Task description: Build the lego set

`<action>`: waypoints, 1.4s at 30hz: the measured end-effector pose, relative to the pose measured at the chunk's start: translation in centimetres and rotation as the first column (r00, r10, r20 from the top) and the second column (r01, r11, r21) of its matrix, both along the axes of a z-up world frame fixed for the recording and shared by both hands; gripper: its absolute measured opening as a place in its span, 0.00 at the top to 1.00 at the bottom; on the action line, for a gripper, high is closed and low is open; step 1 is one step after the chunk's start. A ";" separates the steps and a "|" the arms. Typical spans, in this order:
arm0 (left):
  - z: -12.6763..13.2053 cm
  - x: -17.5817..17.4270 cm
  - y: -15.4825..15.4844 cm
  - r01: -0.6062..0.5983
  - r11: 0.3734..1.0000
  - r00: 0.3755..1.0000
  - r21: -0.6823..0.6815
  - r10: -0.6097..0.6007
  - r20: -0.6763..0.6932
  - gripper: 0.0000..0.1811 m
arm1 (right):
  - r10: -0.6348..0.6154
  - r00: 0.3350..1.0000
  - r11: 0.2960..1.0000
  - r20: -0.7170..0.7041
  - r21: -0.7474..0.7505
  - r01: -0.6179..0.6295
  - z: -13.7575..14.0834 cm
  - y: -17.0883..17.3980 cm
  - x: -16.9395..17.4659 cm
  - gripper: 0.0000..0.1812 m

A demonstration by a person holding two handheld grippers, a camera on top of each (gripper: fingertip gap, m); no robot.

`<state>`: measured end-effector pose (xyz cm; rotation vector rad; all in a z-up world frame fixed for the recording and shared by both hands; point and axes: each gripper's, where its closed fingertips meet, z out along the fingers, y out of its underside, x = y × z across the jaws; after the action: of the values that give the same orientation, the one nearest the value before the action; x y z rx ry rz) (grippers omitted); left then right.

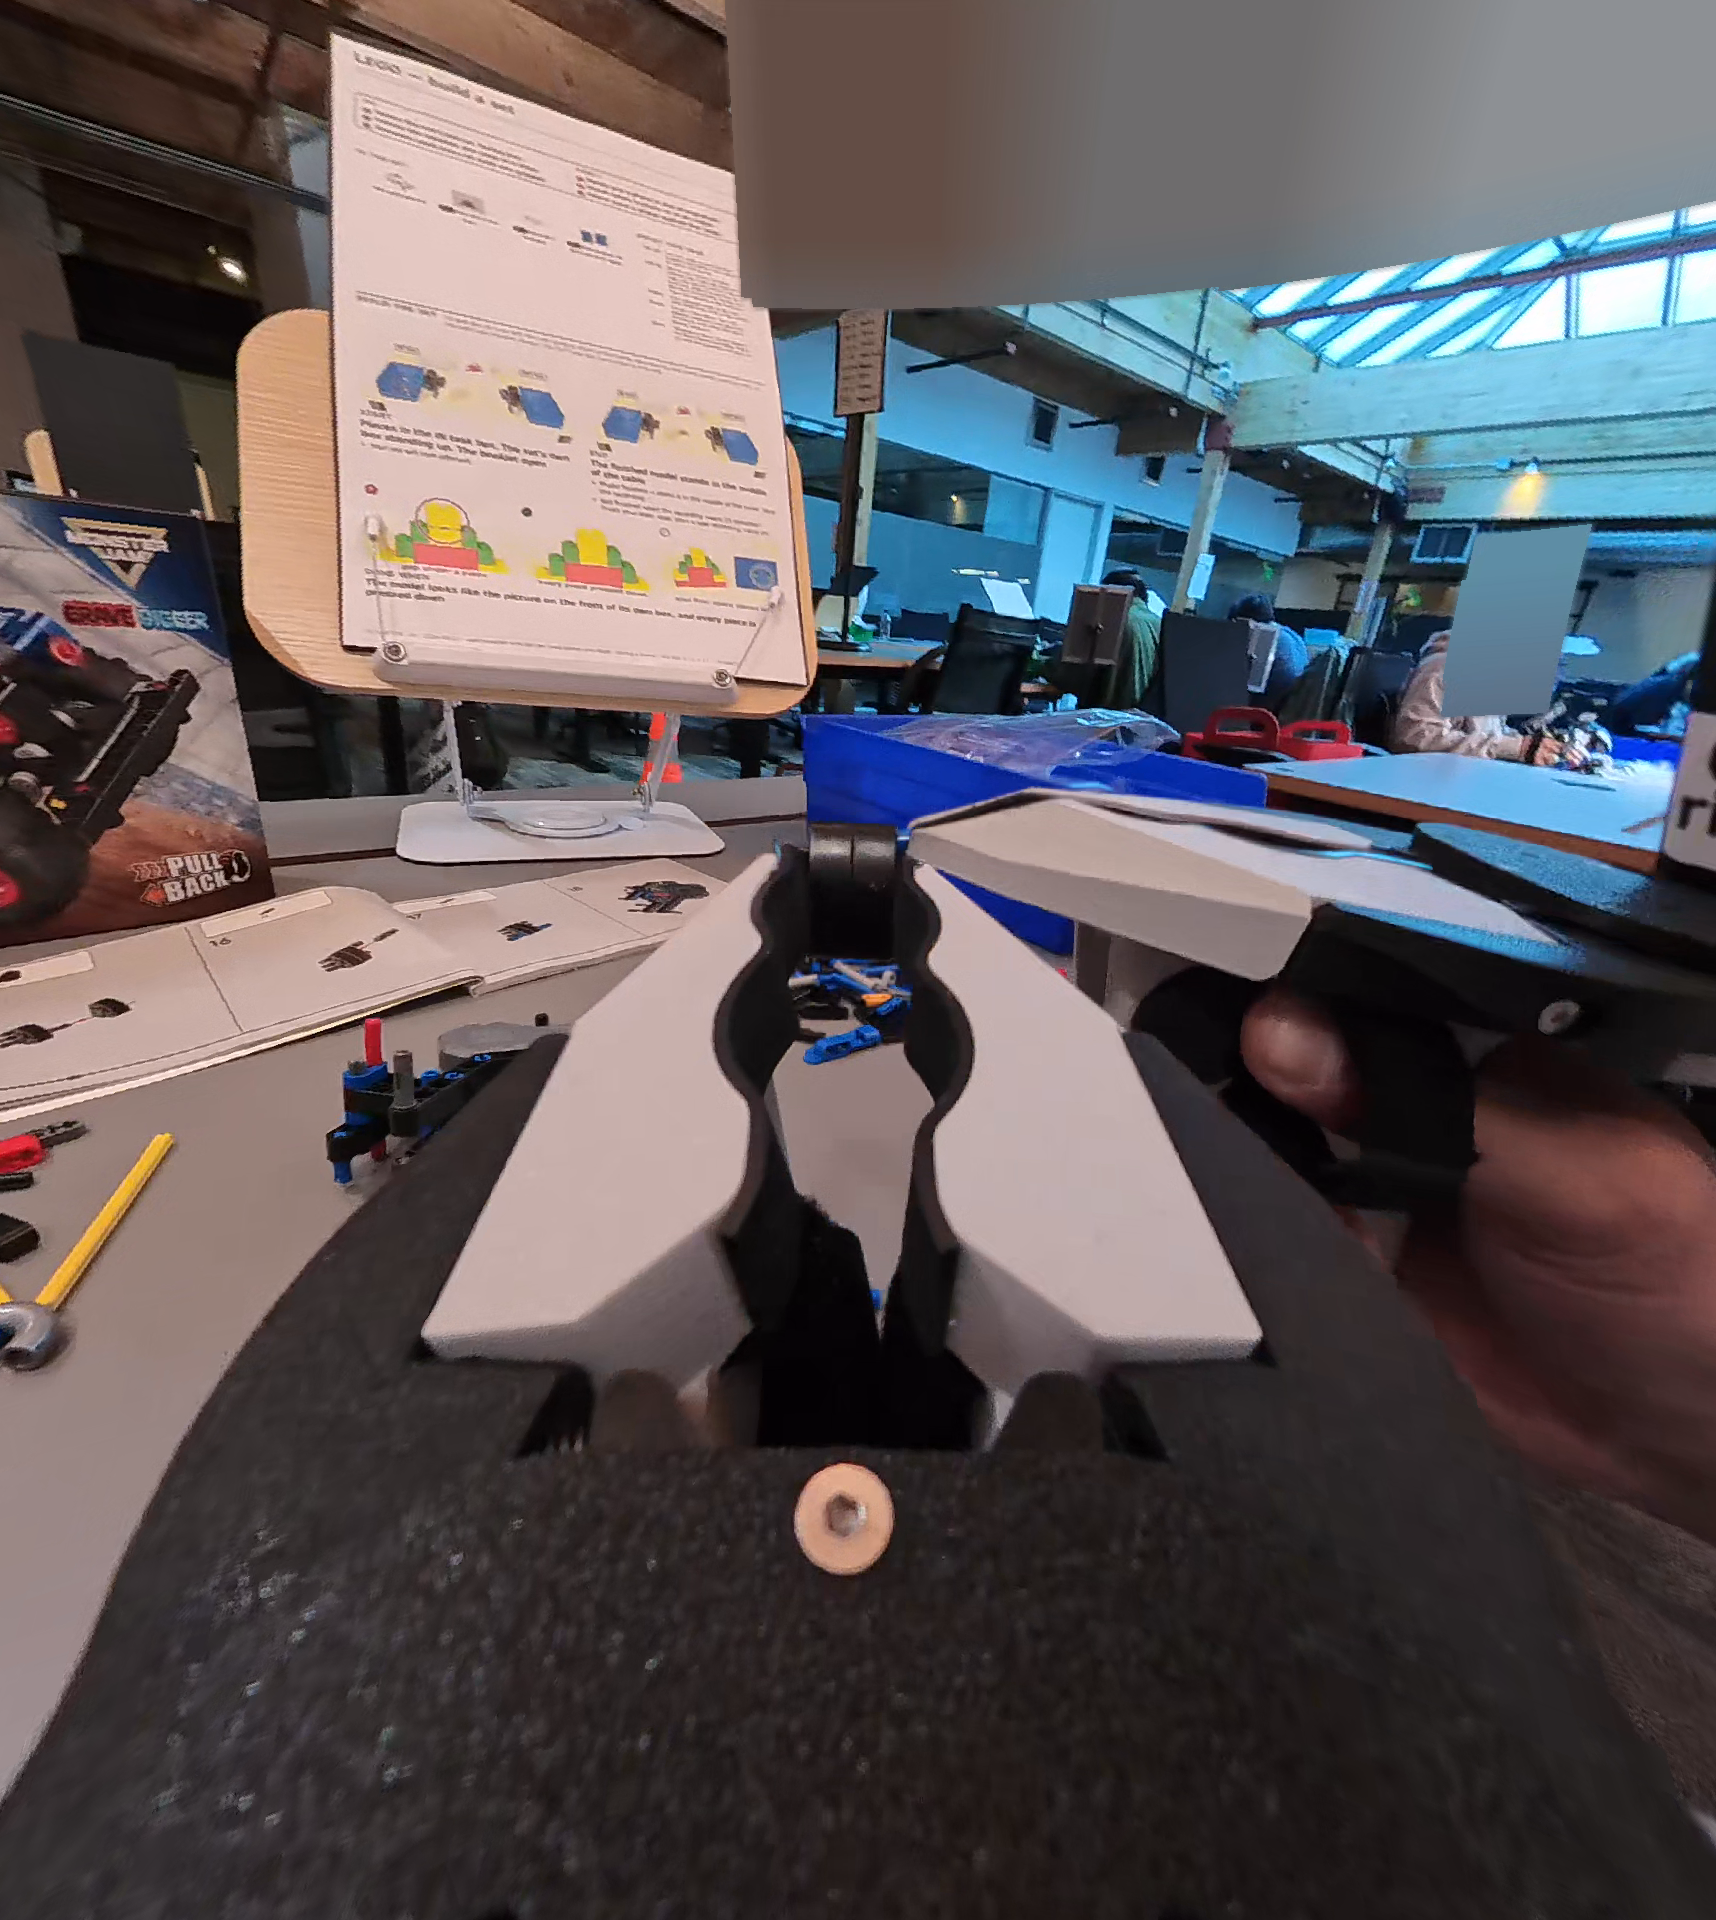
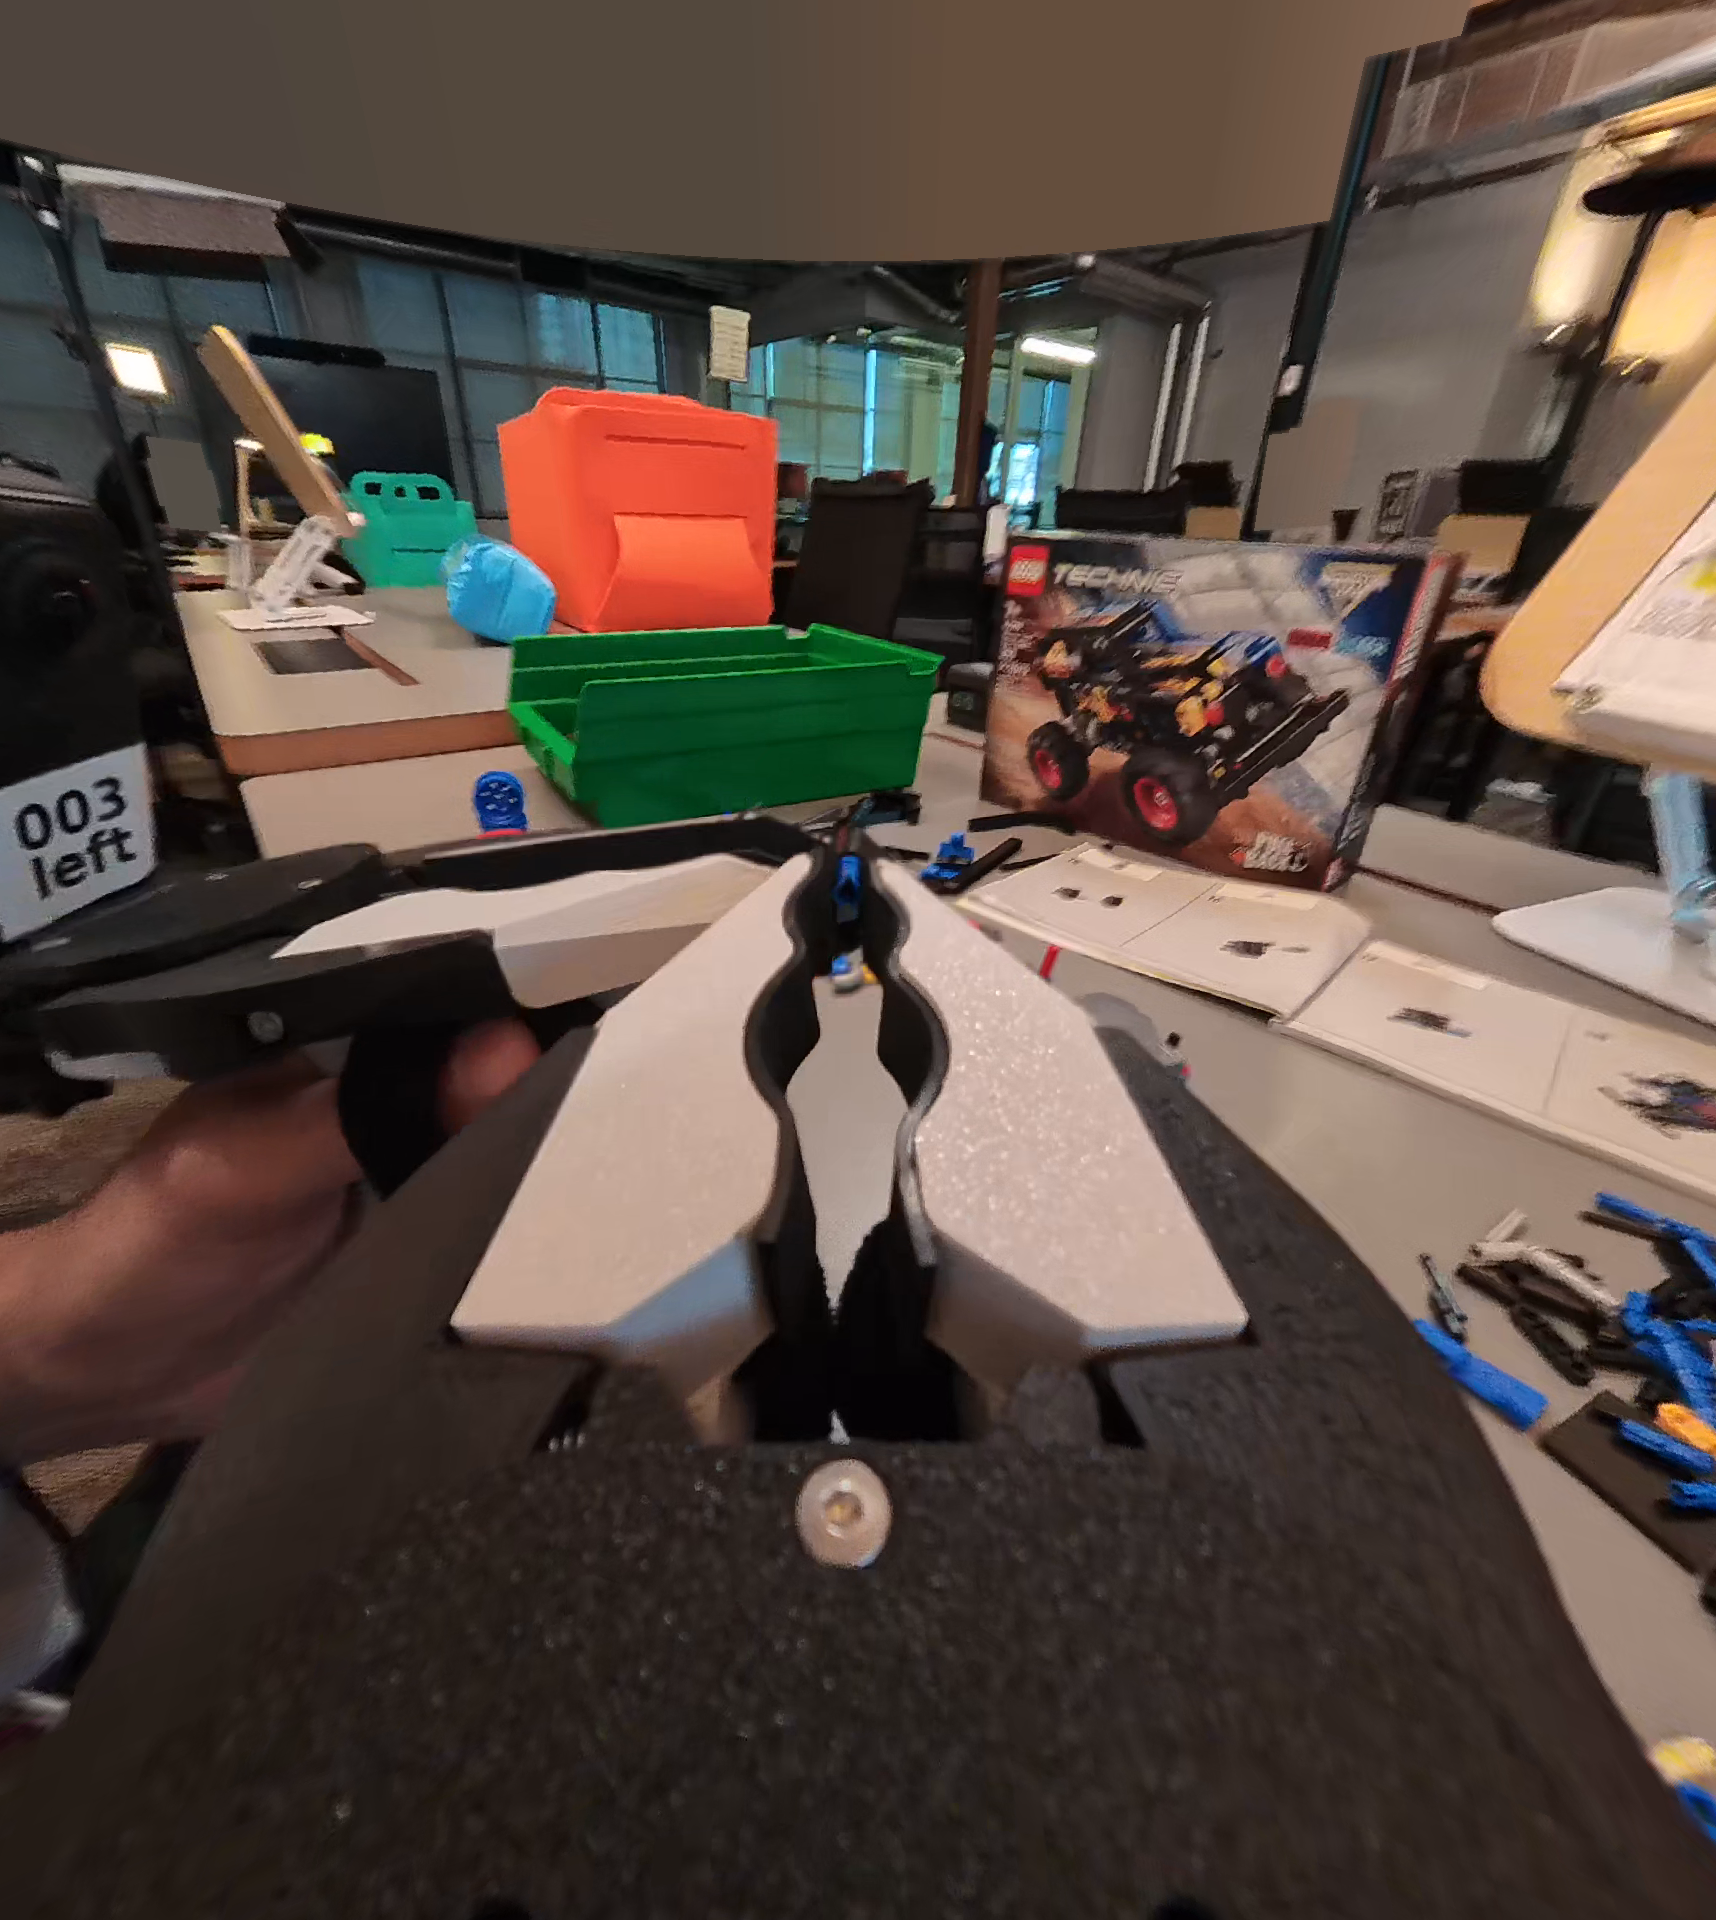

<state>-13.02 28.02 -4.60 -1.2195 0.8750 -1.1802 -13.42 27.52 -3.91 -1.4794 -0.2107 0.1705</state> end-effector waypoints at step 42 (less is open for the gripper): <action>-5.8 -0.6 -2.3 0.585 0.801 0.739 0.127 -0.462 -0.490 0.92 | 0.664 0.702 0.718 0.257 -0.479 -0.505 -6.4 -2.1 -1.2 0.81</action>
<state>-13.57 25.68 -10.38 -1.0421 1.7666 -1.1794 -14.62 25.41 -10.34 -1.7773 -1.0774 0.4457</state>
